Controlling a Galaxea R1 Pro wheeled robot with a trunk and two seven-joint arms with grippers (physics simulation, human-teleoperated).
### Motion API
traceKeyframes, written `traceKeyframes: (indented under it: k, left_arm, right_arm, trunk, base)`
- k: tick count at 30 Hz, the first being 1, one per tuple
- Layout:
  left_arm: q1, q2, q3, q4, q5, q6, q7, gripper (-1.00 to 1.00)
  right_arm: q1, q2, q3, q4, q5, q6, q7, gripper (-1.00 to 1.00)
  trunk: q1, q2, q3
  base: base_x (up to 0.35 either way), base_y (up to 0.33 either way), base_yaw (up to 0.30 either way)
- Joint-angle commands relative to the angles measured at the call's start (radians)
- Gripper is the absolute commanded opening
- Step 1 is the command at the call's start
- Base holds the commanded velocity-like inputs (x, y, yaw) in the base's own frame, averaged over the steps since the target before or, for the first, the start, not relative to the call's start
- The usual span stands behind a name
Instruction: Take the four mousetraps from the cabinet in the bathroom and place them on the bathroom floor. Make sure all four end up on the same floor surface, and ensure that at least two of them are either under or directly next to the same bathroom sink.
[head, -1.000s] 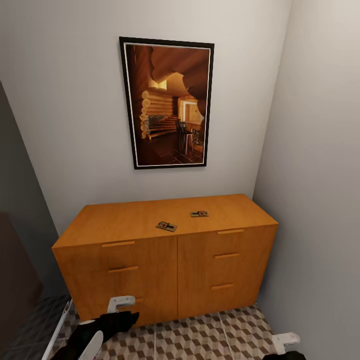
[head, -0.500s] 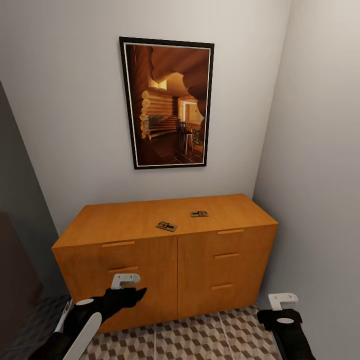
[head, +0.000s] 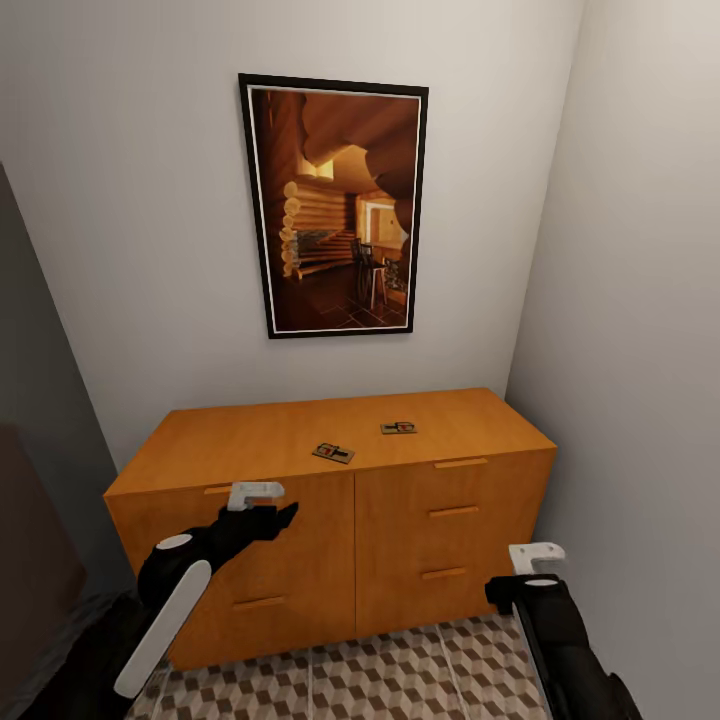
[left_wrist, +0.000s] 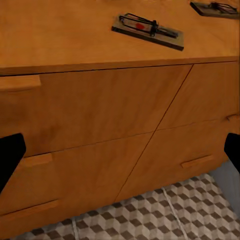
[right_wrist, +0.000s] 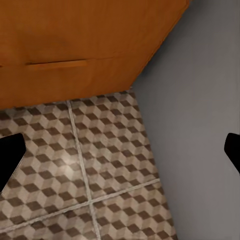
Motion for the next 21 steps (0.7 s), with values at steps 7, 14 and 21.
traceKeyframes:
  k: [7, 14, 21]
  left_arm:
    - [-0.134, 0.000, -0.002, -0.003, 0.009, 0.031, 0.010, 1.00]
    - [-0.230, -0.005, -0.002, -0.003, 0.008, 0.054, 0.011, 1.00]
    - [-0.312, -0.011, -0.002, -0.002, 0.008, 0.066, 0.011, 1.00]
  right_arm:
    - [-0.041, 0.004, 0.021, -0.005, -0.001, 0.022, -0.006, 1.00]
    - [-0.075, 0.005, 0.027, -0.007, -0.001, 0.047, -0.006, 1.00]
    - [-0.106, 0.006, 0.029, -0.007, -0.003, 0.067, -0.005, 1.00]
  trunk:
    - [0.000, -0.001, -0.001]
    - [0.000, -0.001, -0.001]
    - [0.000, -0.001, -0.001]
  base:
    - [0.000, 0.000, 0.000]
    - [0.000, 0.000, 0.000]
    - [0.000, 0.000, 0.000]
